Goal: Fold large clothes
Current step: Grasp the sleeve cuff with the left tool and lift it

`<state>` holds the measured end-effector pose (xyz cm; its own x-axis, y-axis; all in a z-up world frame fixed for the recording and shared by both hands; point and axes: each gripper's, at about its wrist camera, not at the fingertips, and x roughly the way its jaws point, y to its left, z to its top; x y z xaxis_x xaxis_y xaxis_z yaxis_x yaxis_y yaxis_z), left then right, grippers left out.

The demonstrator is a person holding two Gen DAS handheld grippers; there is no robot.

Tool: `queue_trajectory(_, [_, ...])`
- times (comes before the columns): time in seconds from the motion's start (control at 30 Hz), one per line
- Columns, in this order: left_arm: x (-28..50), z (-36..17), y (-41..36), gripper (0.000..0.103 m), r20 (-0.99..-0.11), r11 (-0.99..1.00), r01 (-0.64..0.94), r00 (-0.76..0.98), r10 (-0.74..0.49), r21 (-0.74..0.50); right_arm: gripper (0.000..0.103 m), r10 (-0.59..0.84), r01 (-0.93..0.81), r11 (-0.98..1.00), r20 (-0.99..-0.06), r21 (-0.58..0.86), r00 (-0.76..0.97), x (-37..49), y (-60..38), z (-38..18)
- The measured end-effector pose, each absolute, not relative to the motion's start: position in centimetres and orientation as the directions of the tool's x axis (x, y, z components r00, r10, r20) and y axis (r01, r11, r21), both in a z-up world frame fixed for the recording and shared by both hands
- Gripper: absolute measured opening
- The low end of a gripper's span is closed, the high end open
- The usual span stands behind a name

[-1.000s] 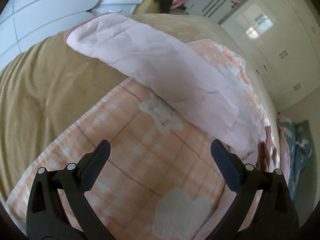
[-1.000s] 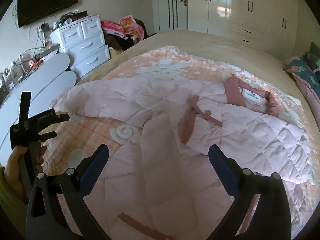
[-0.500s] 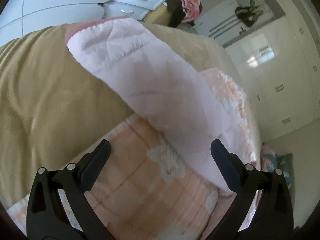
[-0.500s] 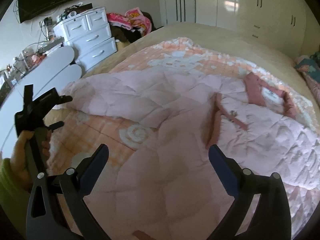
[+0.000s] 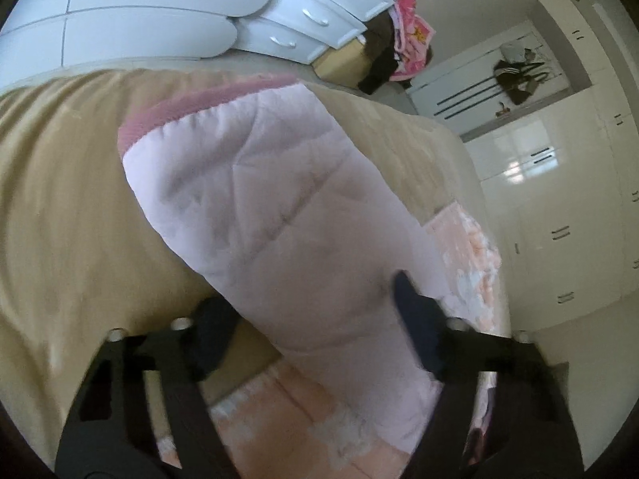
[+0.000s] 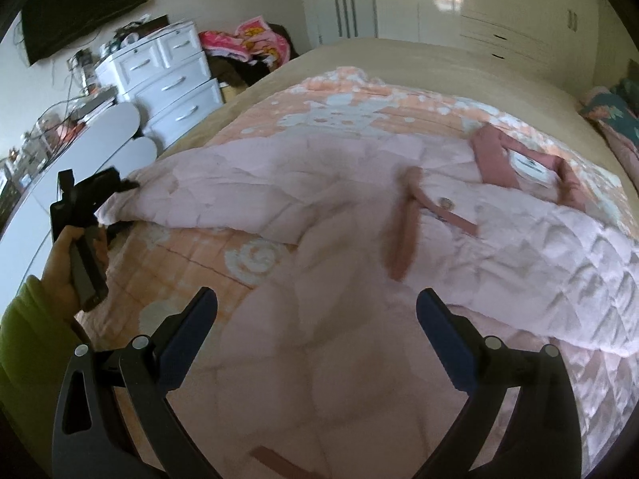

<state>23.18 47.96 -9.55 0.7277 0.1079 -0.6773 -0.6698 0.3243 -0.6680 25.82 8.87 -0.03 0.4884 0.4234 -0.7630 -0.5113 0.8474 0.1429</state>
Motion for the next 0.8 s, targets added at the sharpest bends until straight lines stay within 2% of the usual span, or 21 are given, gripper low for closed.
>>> queue_trajectory(0.03, [23.3, -9.5, 48.1, 0.043, -0.682, 0.330, -0.672, 0.724, 0.103, -0.663, 0.099, 0.425, -0.498, 0.853, -0.764, 0.158, 0.485, 25.9, 8.2, -0.1])
queue_trajectory(0.1, [23.0, -8.9, 48.1, 0.024, -0.667, 0.360, -0.653, 0.738, 0.105, -0.666, 0.099, 0.435, -0.478, 0.857, -0.764, 0.190, 0.476, 26.0, 7.1, -0.1])
queue_trajectory(0.17, [22.4, -8.2, 48.0, 0.018, -0.649, 0.382, -0.637, 0.752, 0.117, -0.669, 0.099, 0.432, -0.466, 0.863, -0.762, 0.195, 0.482, 25.9, 6.2, 0.0])
queue_trajectory(0.47, [21.0, -0.4, 44.0, 0.013, -0.539, 0.545, -0.547, 0.819, 0.194, -0.635, 0.099, 0.435, -0.415, 0.879, -0.748, 0.234, 0.500, 24.8, 1.7, 1.6])
queue_trajectory(0.8, [21.2, 7.4, 38.2, 0.011, -0.444, 0.680, -0.440, 0.877, 0.185, -0.586, 0.099, 0.427, -0.325, 0.902, -0.707, 0.286, 0.564, 23.2, -4.5, 3.9])
